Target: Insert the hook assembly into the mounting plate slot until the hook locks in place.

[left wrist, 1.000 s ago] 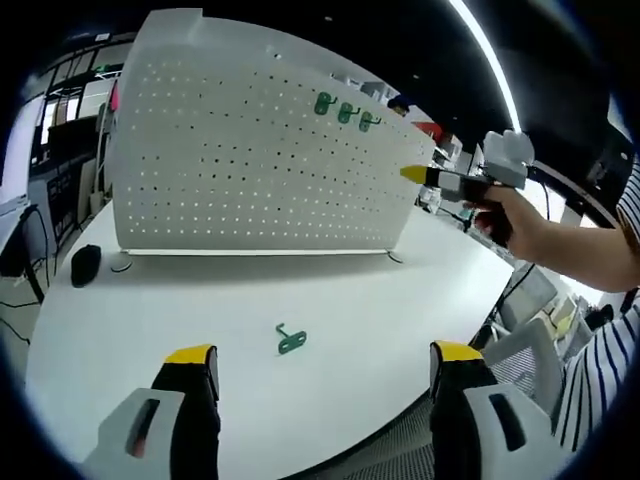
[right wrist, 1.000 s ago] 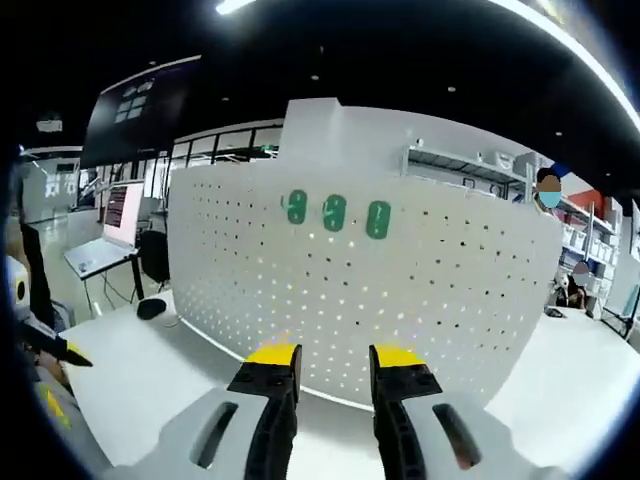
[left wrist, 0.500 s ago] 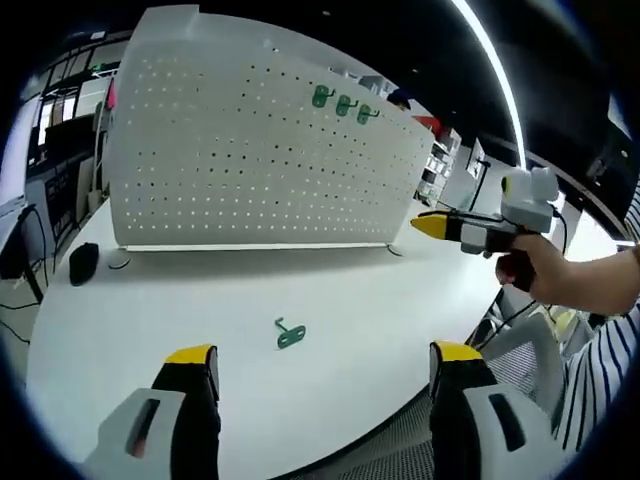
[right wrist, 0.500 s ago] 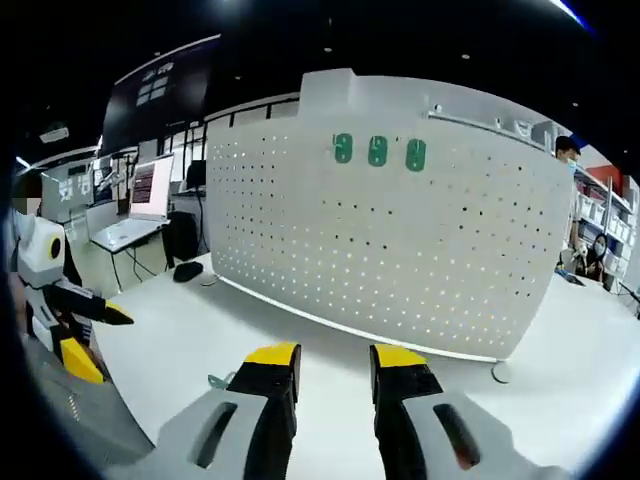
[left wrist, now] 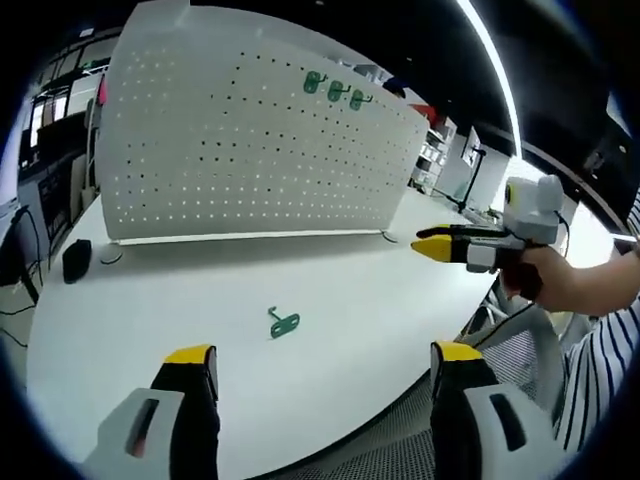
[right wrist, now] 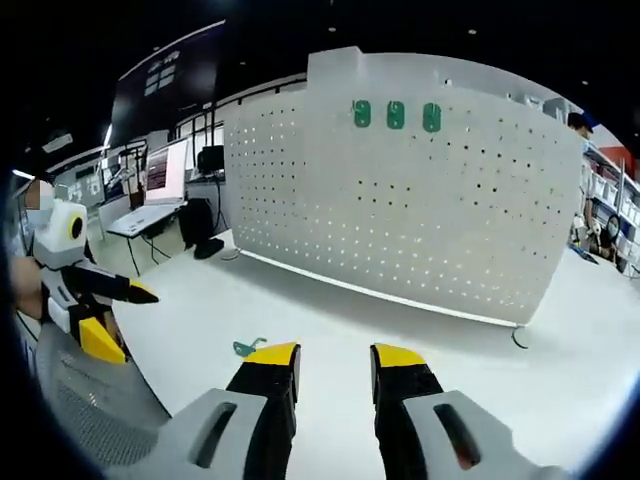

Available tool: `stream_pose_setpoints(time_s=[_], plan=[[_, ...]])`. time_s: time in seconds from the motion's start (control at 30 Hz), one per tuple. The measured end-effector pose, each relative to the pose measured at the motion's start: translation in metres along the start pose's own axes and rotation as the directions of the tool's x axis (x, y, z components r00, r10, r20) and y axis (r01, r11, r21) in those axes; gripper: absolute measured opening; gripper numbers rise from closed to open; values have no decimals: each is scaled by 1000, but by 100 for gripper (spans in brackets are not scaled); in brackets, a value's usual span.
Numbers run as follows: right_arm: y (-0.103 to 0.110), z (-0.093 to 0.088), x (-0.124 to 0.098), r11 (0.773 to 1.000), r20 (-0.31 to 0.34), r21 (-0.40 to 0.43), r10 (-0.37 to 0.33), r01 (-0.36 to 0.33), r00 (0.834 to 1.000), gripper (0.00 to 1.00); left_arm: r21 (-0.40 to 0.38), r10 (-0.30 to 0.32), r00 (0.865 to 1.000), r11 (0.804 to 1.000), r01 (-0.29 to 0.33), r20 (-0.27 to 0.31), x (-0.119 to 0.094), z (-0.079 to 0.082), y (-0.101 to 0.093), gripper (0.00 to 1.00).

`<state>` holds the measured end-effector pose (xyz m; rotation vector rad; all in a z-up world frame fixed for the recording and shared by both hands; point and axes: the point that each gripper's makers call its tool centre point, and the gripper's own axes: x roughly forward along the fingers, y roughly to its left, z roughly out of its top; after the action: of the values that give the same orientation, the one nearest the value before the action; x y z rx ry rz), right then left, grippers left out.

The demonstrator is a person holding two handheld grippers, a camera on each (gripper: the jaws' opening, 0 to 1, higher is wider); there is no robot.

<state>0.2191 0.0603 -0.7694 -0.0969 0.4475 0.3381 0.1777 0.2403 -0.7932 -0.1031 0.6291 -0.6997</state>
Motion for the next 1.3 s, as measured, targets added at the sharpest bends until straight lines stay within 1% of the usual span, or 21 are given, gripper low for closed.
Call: stream_pose_setpoints(time_s=[0.03,0.17,0.27,0.4,0.53,0.63,0.73,0.9,1.0,1.13,1.17,1.23,1.3], plan=[[2,-2,0,1000,-5,2,3,-3,1000,25,-6,-4,1000,1000,4,-7,0,-1,-1,89],[10,-11,-3,1000,-34,19,24,-24,999,25,-39,-15,1000,999,15,-4,1,5,-2,89],[13,-16,-4,999,-45,38,35,-33,998,25,-43,-9,1000,999,8,-21,3,2,2,88],[20,-24,-5,997,-69,56,52,-48,996,25,-17,1,999,1000,-1,-50,3,-1,5,88],[33,-32,-2,995,-98,64,81,-74,992,25,9,20,997,1000,-19,-68,-1,2,12,88],[44,-36,3,992,-118,82,106,-97,987,25,7,23,997,1000,-23,-74,-3,4,16,88],[59,-42,13,987,-146,87,146,-134,978,25,-11,24,996,1000,-25,-81,-4,2,18,88],[85,-53,31,971,-192,148,216,-189,957,25,-45,29,996,998,-33,-87,-3,-4,21,88],[97,-58,42,964,-214,171,240,-205,947,25,-51,31,995,998,-36,-95,-4,-8,22,88],[108,-57,59,955,-222,205,259,-215,940,25,-60,33,994,997,-39,-102,-7,-10,26,87],[112,-56,64,955,-227,202,262,-217,938,25,-62,35,994,997,-41,-101,-8,-9,27,87],[117,-54,72,959,-228,169,262,-227,938,25,-66,35,994,997,-42,-102,-9,-8,29,87],[122,-53,82,955,-236,183,272,-233,933,24,-73,34,995,997,-41,-94,-10,-6,30,87]])
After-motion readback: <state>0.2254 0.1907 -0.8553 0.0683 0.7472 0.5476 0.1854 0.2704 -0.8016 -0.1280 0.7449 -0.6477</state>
